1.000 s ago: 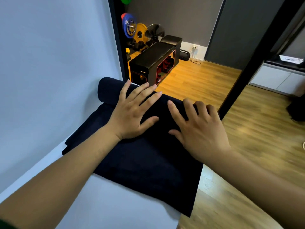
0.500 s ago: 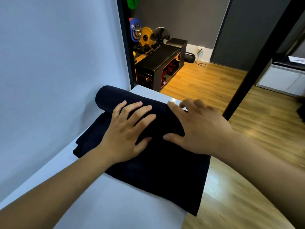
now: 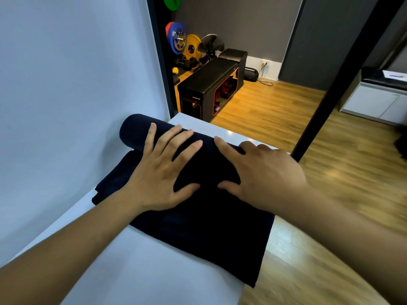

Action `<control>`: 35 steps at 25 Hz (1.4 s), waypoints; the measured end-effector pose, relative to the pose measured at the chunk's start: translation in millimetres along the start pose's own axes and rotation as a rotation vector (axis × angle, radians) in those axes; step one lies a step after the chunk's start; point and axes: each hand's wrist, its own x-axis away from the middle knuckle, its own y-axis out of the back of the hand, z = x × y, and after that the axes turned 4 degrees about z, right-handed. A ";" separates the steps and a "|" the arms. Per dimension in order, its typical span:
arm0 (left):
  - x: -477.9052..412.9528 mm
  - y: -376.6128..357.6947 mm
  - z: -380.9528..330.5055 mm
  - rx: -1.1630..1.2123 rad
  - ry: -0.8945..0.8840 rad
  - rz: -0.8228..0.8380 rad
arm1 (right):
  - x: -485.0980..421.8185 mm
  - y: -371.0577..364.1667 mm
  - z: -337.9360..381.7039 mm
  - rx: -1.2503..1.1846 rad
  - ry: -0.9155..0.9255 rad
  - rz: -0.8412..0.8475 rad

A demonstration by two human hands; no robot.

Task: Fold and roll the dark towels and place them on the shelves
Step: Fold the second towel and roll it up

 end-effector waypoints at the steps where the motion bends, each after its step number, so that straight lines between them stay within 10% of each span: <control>1: -0.9 4.5 0.8 0.000 0.005 -0.011 | 6.9 -7.4 8.3 0.047 -0.004 -0.055; 9: 29.5 6.9 0.4 0.050 0.031 -0.057 | 49.7 -23.0 57.3 -0.008 0.068 -0.247; 19: 8.3 7.6 6.9 -0.007 0.014 0.018 | -0.5 5.8 9.4 -0.098 0.017 0.127; 25: -42.2 20.0 38.0 -0.110 -0.096 0.238 | -27.8 -14.7 -16.0 0.195 0.022 -0.132; 35: 20.9 7.0 -11.7 -0.085 0.051 -0.021 | 16.0 -56.6 0.1 0.118 0.186 -0.554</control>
